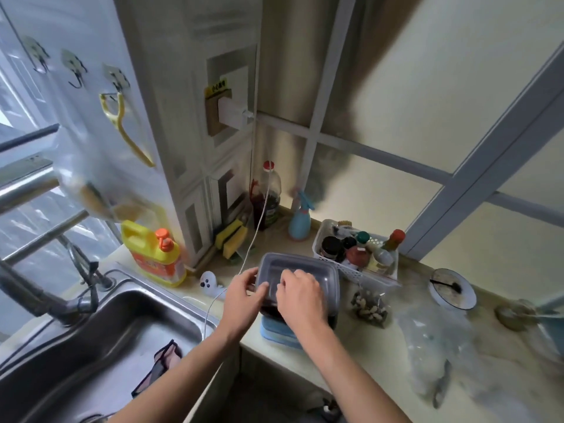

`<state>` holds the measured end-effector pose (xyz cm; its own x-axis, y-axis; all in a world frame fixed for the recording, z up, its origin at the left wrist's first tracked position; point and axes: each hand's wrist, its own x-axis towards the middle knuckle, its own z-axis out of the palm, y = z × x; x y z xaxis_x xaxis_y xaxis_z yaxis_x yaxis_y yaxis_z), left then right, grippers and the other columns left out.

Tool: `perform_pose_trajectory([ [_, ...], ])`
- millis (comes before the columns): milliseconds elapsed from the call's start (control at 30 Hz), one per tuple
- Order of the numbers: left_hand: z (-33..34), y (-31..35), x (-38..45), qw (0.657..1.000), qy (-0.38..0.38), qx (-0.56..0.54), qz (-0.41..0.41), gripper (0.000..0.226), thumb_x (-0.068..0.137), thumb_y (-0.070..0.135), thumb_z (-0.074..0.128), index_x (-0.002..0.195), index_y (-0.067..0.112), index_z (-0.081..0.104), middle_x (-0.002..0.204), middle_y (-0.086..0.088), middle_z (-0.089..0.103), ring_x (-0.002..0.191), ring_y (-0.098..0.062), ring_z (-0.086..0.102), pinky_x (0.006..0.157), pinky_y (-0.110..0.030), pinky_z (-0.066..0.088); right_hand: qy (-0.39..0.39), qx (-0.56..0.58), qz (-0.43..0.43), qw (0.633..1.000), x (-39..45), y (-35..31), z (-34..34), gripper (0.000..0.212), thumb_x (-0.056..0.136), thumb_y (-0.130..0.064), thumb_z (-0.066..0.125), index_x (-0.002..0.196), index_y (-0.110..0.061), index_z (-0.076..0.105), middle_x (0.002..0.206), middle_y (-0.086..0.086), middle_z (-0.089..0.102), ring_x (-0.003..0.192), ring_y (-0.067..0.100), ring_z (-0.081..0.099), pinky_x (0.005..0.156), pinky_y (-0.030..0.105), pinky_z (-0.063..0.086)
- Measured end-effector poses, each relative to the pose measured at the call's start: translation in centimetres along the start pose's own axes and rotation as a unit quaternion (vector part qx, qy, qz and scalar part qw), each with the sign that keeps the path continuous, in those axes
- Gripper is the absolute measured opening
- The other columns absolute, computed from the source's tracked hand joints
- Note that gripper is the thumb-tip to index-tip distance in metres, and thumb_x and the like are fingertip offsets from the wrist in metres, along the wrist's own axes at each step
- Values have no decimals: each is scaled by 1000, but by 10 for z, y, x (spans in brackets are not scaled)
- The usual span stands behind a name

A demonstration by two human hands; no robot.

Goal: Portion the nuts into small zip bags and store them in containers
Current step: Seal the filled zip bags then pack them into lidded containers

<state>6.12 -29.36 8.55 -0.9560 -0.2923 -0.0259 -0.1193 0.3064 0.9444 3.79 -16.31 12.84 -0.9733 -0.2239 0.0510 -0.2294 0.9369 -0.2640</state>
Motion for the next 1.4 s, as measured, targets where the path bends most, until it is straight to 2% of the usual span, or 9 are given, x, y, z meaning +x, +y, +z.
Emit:
perform_pose_trajectory([
  [67,4,5,9,999,7,54,-4,37,84,12,65,120,19,63,103,17,59,99,-3,58,82,-20,47,49,82,35,995,1,18,4,9,93,-19,61,101,-19,64,106,3,63,104,26,59,88,40,49],
  [167,15,8,22,984,1,180,14,63,78,18,67,139,9,50,125,-3,49,121,-24,46,100,-31,40,143,122,114,976,4,55,13,29,83,-19,76,109,-11,65,110,10,59,108,33,56,94,45,50],
  [300,34,17,42,977,-35,208,12,81,83,37,72,149,4,38,143,-11,40,135,-30,37,111,-37,33,104,189,188,958,21,93,8,52,86,-26,78,130,-3,62,130,18,55,127,37,50,109,41,39],
  [367,40,19,51,985,-16,171,-26,70,85,36,72,141,3,46,136,-14,45,132,-32,40,110,-37,34,87,195,201,956,32,105,4,53,88,-31,76,133,-6,61,129,17,56,126,34,50,108,39,38],
  [500,46,9,54,985,51,167,-4,48,86,27,74,125,4,57,121,-16,53,118,-33,48,101,-36,37,73,235,192,950,41,105,13,29,97,-30,64,118,-11,67,117,12,61,113,31,56,97,36,44],
  [767,56,10,49,971,94,217,27,42,87,24,74,121,6,56,110,-15,50,103,-32,46,89,-40,44,206,124,160,957,40,85,45,16,96,-17,61,103,-3,61,97,18,62,91,37,62,76,44,55],
  [900,58,10,43,968,115,218,57,30,88,21,73,111,14,54,102,-6,47,93,-24,43,82,-39,46,213,67,150,963,37,84,43,24,95,-21,61,108,-1,63,102,17,62,94,34,63,80,42,56],
  [1133,60,7,47,956,108,264,68,43,89,27,72,125,12,54,112,-8,50,99,-27,45,86,-41,47,220,78,160,959,36,81,42,28,94,-24,57,113,-3,61,108,13,56,98,31,59,83,42,55],
  [1400,58,7,59,964,74,255,28,40,87,26,72,119,8,58,112,-12,55,102,-35,49,96,-42,39,229,44,141,962,38,87,35,24,92,-33,66,98,-10,59,100,9,49,89,27,51,78,38,49],
])
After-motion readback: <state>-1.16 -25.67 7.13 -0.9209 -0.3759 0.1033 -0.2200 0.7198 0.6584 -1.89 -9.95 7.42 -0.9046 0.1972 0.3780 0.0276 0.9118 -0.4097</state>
